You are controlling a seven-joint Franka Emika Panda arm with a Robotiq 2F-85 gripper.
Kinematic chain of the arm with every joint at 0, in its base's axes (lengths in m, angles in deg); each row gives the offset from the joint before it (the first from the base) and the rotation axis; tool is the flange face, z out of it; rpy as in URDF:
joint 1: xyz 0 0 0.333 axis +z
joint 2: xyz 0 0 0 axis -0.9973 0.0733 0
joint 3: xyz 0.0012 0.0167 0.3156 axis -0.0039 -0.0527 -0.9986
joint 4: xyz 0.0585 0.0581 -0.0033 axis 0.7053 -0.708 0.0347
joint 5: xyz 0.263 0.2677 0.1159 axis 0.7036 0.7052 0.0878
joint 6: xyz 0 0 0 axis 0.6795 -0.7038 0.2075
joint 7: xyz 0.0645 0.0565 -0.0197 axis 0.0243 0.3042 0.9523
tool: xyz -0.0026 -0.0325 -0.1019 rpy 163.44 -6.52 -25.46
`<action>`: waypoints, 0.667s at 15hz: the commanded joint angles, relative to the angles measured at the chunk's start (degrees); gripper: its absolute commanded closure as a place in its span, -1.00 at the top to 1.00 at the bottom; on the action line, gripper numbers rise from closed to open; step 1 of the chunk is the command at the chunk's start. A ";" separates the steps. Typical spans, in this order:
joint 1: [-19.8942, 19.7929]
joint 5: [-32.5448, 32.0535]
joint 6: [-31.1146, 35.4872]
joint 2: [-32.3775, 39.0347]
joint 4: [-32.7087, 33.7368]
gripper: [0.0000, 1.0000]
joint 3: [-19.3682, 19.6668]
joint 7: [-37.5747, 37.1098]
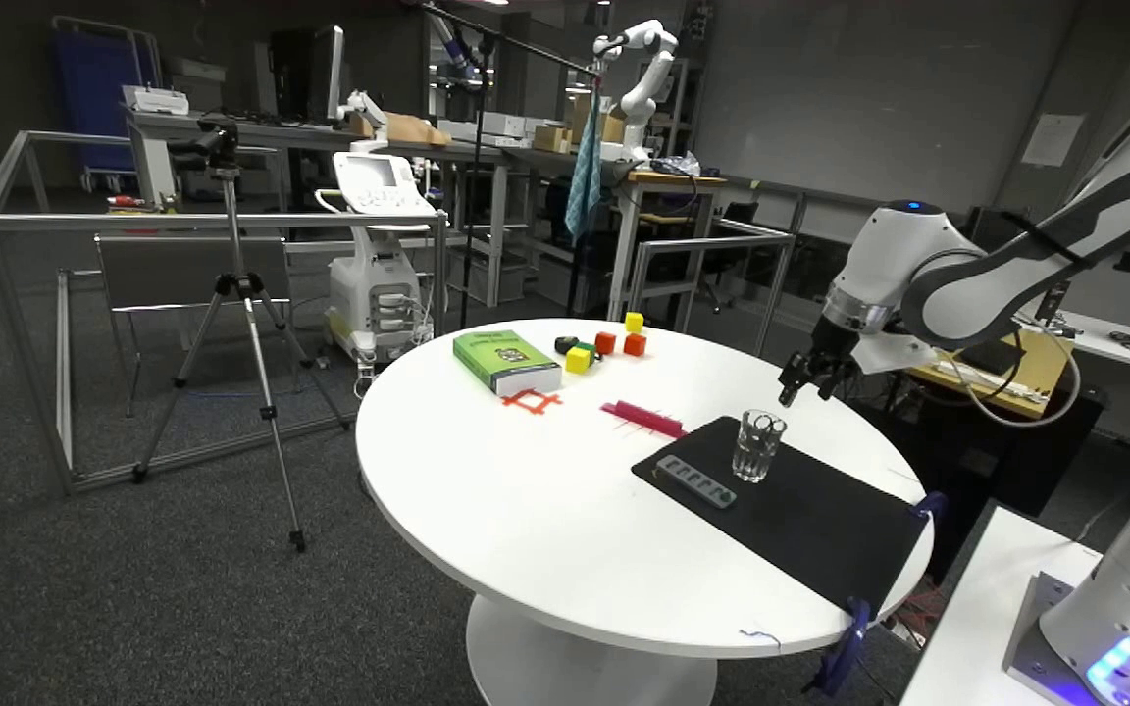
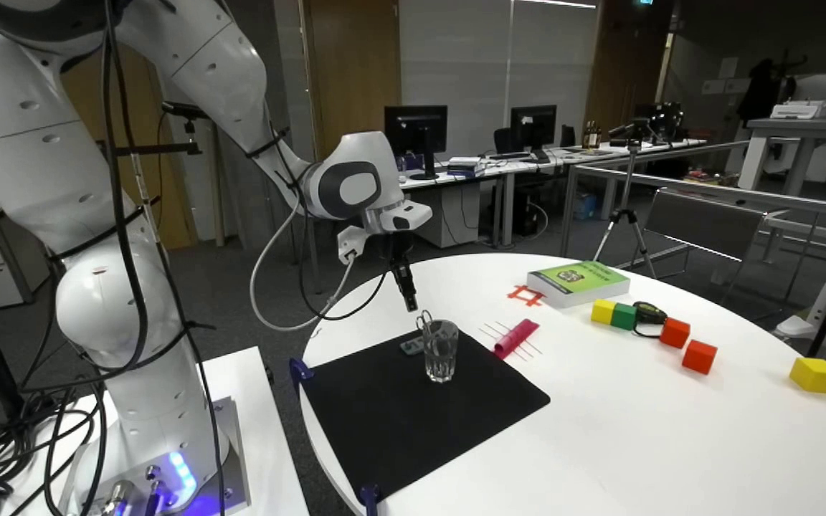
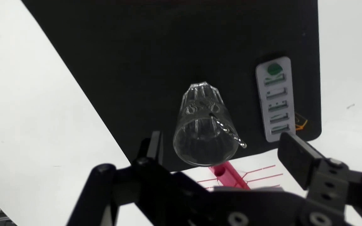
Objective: Remove the scissors from the cup, then move the cup to the right
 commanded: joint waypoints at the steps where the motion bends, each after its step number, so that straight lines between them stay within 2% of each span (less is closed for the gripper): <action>1: -1.65 0.32 -5.75 -6.27 -3.06 1.00 -0.92 12.85; 6: -2.00 -1.76 -8.32 -5.42 -2.03 1.00 -0.18 28.22; 10: -1.94 -1.35 -6.36 -2.78 -0.88 1.00 -0.07 34.90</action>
